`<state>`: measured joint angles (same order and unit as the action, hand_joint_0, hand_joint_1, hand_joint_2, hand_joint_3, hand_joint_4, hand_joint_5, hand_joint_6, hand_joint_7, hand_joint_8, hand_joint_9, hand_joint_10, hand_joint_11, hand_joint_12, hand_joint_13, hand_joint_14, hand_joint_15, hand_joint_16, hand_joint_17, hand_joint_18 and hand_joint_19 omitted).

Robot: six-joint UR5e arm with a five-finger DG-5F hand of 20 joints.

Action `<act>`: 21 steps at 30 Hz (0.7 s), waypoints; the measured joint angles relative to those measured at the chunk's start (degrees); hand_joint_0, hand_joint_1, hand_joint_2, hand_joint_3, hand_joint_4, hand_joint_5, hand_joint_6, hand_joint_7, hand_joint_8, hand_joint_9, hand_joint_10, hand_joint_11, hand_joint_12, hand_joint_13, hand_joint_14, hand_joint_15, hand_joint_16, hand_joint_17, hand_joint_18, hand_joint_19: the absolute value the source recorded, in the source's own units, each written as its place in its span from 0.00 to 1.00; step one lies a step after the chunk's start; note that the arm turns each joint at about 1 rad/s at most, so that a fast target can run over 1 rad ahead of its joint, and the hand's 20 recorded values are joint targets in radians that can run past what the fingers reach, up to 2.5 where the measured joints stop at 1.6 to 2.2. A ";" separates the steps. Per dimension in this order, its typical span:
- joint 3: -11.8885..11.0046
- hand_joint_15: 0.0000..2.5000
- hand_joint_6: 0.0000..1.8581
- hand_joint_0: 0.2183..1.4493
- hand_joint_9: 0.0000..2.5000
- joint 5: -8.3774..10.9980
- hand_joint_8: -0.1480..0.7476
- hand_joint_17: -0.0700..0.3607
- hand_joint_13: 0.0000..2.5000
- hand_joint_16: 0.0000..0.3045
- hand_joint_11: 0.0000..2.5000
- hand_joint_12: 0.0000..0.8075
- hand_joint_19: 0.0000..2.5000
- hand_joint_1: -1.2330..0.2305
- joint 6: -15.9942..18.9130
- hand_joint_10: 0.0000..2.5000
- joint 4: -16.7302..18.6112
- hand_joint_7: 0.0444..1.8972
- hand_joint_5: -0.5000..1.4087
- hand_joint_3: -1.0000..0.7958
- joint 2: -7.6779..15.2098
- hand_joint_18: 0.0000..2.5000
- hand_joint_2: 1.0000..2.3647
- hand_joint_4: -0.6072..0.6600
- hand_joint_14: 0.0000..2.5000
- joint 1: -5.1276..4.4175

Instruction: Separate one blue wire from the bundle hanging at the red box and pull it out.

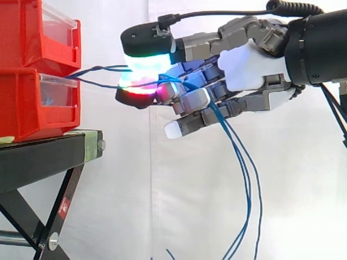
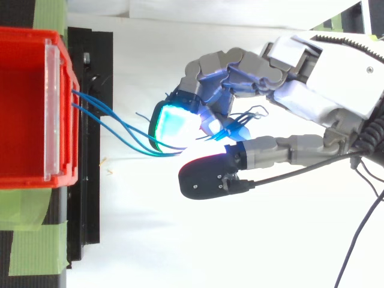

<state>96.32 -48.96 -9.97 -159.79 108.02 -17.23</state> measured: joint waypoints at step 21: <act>0.00 0.53 0.45 0.37 0.08 0.12 0.53 0.36 0.12 0.13 0.60 0.41 0.33 0.26 0.02 0.36 -0.12 0.54 0.12 0.31 0.00 0.18 0.00 0.69 0.54 0.00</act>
<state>96.32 -48.84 -9.95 -159.90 108.02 -17.23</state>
